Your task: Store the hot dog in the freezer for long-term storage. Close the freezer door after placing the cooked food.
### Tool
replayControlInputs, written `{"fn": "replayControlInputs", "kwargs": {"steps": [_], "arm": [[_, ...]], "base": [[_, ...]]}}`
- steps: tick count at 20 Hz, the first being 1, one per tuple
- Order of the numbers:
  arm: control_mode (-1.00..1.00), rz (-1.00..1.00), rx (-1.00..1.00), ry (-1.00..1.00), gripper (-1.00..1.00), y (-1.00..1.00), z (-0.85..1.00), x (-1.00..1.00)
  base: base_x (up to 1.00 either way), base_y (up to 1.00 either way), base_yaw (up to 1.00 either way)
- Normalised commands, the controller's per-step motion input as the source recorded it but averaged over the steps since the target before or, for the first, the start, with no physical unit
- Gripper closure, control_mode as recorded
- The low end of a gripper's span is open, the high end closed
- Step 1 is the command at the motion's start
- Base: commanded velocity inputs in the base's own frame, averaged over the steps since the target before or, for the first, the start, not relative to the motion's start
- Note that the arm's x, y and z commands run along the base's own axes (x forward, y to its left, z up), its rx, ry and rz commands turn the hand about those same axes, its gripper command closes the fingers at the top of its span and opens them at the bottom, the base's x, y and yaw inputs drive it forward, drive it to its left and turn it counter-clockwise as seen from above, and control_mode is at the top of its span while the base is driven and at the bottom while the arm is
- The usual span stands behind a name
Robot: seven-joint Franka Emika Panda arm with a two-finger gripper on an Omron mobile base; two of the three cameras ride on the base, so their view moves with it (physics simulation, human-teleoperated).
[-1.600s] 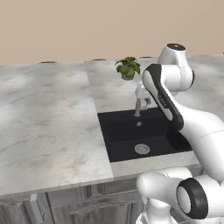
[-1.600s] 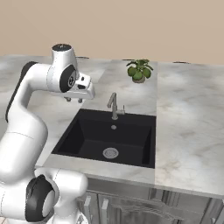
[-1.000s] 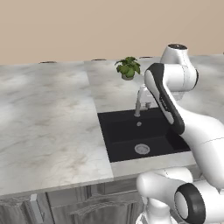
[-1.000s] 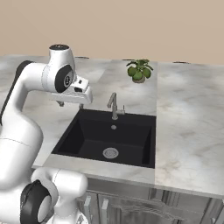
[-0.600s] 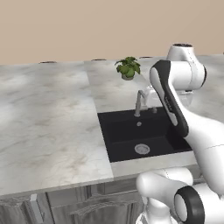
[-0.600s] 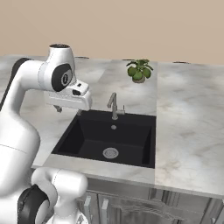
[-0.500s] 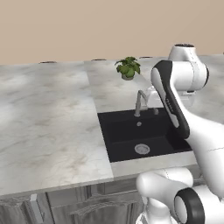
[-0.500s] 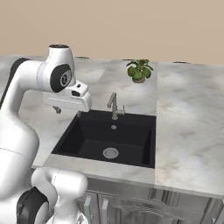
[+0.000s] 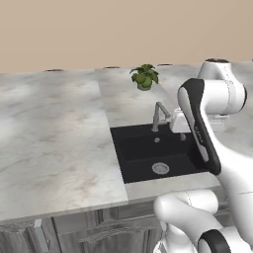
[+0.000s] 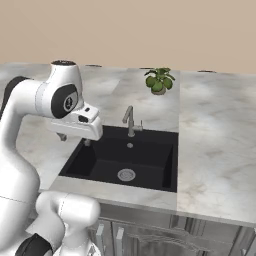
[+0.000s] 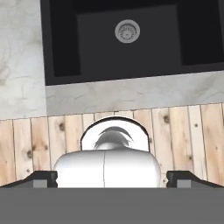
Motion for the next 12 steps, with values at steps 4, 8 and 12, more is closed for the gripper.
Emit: {"fn": "replayControlInputs", "kwargs": {"steps": [4, 8, 12], "arm": [[-1.00, 0.00, -0.08, 0.11, -1.00, 0.06, -0.29, -0.14], [-1.00, 0.00, -0.11, -0.01, -1.00, 0.08, -0.30, -0.12], [-1.00, 0.00, -0.10, 0.00, -1.00, 0.28, -0.11, -0.07]], "base": [[0.00, 0.00, 0.00], [0.00, 0.00, 0.00], [0.00, 0.00, 0.00]]}}
